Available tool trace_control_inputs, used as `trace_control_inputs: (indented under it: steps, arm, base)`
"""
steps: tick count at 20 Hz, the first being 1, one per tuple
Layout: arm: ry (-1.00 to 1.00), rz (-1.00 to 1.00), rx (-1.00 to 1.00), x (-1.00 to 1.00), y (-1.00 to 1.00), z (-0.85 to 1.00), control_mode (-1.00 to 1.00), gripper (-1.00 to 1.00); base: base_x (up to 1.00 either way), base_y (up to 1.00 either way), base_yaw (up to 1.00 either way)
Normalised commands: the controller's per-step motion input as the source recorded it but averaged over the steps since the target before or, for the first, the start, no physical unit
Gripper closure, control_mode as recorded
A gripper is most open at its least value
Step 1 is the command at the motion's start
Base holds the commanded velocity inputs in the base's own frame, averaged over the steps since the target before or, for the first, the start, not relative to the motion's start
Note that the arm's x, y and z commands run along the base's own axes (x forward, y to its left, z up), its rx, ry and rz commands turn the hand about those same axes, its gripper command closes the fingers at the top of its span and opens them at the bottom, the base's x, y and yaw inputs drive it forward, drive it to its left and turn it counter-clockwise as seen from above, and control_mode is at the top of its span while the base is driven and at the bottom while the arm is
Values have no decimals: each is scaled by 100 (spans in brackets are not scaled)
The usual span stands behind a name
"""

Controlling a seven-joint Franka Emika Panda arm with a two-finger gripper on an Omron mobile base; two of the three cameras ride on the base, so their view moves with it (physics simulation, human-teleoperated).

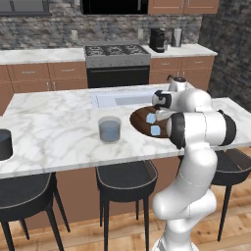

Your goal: There are four ice cubes in the ice bowl. Place two ice cubes in each glass of water.

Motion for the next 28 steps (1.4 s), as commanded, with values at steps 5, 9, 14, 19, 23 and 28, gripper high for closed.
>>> trace_control_inputs:
  steps: [5, 9, 14, 19, 23, 28]
  arm:
    - [0, 0, 0, -6, 0, 0, -100, -100]
    - [0, 0, -1, 0, 0, -1, -100, -100]
    - [3, 0, -3, -6, 0, -11, -100, -100]
    - [0, 0, -3, 0, 0, -6, -100, -100]
    - [3, 0, -2, -11, 0, -9, -100, 100]
    - [2, 0, 0, -6, 0, -2, -100, 100]
  base:
    - [0, 0, 0]
    - [0, 0, 0]
    - [0, 0, 0]
    - [0, 0, 0]
    - [0, 0, 0]
    - [0, 0, 0]
